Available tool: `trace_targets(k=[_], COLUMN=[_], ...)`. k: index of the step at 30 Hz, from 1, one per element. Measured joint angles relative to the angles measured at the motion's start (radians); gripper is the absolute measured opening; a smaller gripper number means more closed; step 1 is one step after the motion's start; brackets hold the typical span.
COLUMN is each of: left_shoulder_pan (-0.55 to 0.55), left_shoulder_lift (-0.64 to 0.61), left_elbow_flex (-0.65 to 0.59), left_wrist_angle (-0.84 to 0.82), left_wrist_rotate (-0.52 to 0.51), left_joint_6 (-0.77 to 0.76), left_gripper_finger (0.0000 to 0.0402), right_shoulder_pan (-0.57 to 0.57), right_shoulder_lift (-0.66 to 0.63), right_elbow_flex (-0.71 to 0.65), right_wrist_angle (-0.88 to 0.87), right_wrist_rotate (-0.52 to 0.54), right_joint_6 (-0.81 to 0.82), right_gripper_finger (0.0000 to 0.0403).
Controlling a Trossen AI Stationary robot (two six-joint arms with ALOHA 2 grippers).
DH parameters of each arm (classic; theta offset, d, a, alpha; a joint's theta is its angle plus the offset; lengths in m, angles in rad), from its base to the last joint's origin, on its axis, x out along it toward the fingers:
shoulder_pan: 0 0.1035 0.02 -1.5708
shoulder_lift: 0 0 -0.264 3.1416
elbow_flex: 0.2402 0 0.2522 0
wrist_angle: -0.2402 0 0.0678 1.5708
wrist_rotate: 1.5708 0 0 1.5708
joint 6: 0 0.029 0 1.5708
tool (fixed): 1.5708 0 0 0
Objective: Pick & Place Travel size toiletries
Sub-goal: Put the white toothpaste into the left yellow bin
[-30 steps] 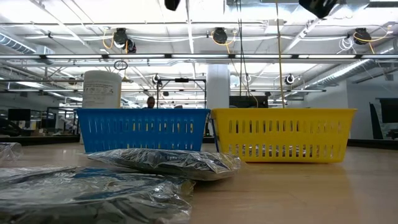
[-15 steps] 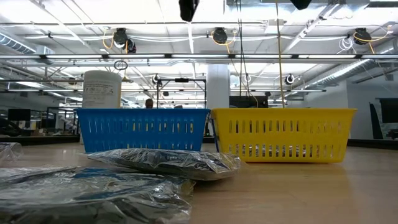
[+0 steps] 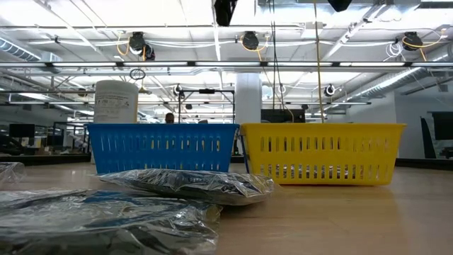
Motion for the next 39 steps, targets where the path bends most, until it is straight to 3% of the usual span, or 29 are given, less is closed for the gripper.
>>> trace_targets(k=[9, 16, 27, 39], left_shoulder_pan=[0.017, 0.016, 0.015, 0.014], left_shoulder_lift=[0.017, 0.017, 0.017, 0.017], left_elbow_flex=[0.000, 0.000, 0.000, 0.000], left_wrist_angle=[0.028, 0.025, 0.019, -0.052], left_wrist_rotate=[0.032, 0.038, 0.053, 0.036], left_joint_6=[-0.005, 0.028, 0.052, 0.043], left_gripper_finger=[0.0141, 0.0043, 0.0044, 0.0044], right_shoulder_pan=[0.000, 0.000, 0.000, 0.002], right_shoulder_lift=[0.000, -0.001, 0.000, 0.000], right_elbow_flex=[0.000, 0.000, 0.000, 0.000], right_wrist_angle=[0.004, -0.004, -0.012, -0.015], right_wrist_rotate=[0.000, 0.000, -0.003, -0.002], right_joint_6=[-0.001, -0.001, -0.006, -0.055], right_gripper_finger=[0.0008, 0.0009, 0.0015, 0.0106])
